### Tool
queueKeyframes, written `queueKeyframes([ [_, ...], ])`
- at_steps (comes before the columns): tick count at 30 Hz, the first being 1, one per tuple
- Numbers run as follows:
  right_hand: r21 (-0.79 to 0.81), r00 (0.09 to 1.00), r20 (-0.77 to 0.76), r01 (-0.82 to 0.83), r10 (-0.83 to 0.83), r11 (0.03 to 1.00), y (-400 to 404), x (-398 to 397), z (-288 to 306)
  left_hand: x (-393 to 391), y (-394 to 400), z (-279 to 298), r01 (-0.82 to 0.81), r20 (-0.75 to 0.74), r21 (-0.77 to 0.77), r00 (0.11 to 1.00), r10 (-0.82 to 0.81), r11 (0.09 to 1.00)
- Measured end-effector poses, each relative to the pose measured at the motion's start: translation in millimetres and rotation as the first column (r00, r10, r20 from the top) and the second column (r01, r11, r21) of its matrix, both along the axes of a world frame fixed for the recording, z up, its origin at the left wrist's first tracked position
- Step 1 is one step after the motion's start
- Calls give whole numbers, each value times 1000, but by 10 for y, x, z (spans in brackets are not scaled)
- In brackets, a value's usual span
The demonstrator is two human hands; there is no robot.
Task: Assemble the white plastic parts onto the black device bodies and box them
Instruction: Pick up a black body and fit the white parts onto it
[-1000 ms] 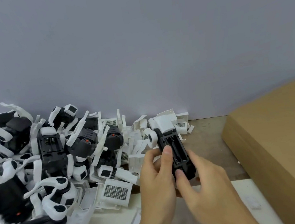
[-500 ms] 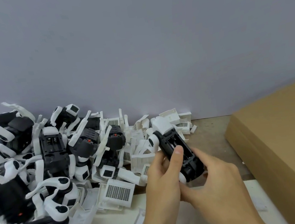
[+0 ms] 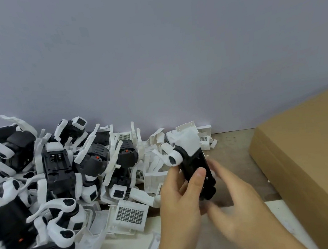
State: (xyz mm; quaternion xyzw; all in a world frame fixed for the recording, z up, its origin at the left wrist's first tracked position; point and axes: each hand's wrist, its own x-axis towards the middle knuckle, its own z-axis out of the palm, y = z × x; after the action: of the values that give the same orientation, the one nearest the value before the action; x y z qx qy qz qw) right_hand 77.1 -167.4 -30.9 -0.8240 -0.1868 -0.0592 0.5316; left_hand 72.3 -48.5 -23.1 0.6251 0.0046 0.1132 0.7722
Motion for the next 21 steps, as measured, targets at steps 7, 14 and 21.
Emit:
queueKeyframes([
  [7,465,988,-136,129,-73,876,-27,28,33,-30,-20,-37,51,139,391,984,-114,919],
  [14,538,958,-185,285,-219,794,-29,50,68,-34,-30,-4,-18,194,556,975,-108,831],
  [21,528,956,-155,294,-250,797,-49,51,60,-29,-30,-41,-23,174,596,980,-101,802],
])
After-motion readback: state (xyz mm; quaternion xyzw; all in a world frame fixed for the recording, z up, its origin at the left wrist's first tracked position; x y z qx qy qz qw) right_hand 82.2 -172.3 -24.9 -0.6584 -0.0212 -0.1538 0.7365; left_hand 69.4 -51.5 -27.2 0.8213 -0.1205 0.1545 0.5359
